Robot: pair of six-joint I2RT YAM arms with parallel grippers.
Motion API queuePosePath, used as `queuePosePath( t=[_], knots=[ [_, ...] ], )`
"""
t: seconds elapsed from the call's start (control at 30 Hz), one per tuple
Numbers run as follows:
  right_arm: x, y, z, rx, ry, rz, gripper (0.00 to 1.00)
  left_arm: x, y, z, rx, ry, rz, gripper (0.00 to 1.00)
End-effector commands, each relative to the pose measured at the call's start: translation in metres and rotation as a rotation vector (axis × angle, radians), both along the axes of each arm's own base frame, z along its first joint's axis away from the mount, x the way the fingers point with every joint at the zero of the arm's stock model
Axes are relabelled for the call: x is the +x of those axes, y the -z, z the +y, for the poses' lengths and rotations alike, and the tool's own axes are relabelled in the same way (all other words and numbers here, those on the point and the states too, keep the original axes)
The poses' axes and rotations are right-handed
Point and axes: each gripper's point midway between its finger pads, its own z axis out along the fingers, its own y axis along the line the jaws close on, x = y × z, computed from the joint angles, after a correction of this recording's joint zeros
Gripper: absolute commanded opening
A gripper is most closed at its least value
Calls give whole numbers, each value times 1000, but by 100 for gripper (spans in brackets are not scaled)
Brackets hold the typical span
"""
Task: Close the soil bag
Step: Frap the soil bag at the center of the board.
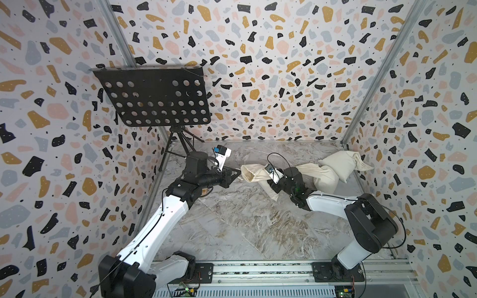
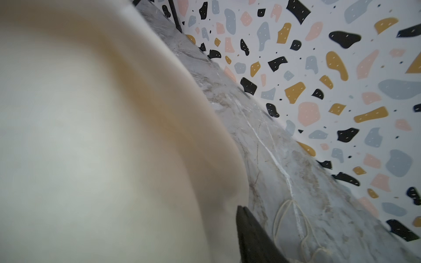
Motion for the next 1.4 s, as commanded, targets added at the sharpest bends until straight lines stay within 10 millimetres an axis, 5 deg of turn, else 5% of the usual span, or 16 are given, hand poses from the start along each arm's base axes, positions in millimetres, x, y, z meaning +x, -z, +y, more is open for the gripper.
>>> queuePosePath(
  t=[0.0,0.17,0.37,0.63,0.83,1.0,1.1,1.37],
  knots=[
    [-27,-57,29,88,-166,-57,60,-4,-30,-1,-28,22,-70,0],
    [-74,-112,61,151,-393,-91,68,-12,-42,5,-18,10,-134,0],
    [-100,-146,91,221,-538,-119,71,-23,-56,10,-23,7,-195,0],
    [-103,-154,132,264,-637,-94,63,-32,-68,12,-38,16,-244,0],
    [-108,-149,143,260,-681,-82,50,-34,-71,12,-50,22,-246,0],
    [-90,-130,145,197,-606,-63,30,-46,-86,9,-94,64,-281,0],
    [-54,-92,134,86,-432,-42,14,-63,-107,19,-91,50,-378,0],
    [17,1,73,-36,-101,123,19,-117,-184,46,-203,-23,-623,0]
  ],
)
